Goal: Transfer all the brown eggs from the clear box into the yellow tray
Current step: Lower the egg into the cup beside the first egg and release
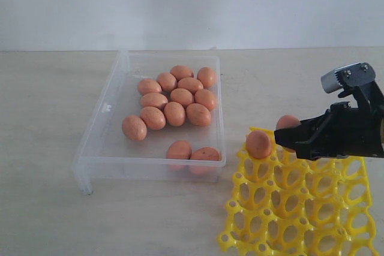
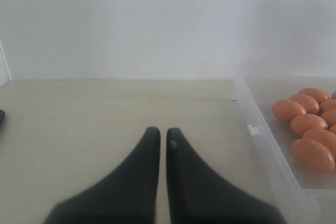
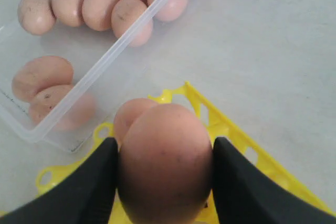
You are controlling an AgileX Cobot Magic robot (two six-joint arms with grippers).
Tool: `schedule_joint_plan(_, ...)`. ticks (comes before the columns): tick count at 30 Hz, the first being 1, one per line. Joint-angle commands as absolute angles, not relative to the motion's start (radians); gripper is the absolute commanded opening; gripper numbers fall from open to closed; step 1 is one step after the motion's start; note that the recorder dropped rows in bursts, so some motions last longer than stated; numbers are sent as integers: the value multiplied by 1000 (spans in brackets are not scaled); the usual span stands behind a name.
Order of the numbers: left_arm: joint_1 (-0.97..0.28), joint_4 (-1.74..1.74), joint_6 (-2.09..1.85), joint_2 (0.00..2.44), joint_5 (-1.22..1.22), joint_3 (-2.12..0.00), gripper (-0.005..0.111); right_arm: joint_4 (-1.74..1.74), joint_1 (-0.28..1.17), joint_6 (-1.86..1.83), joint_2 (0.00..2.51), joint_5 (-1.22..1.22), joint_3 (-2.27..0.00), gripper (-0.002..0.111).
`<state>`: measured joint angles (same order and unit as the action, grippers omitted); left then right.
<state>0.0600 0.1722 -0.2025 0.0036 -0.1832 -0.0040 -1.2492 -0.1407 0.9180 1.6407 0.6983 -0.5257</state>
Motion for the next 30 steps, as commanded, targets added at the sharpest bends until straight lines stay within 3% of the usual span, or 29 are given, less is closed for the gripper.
schedule_joint_plan(1, 59, 171, -203, 0, -179, 0, 4, -1233, -141, 873, 1673, 730, -521, 0)
schedule_joint_plan(30, 59, 171, -203, 0, -179, 0, 4, -1119, -140, 796, 1715, 719, -521, 0)
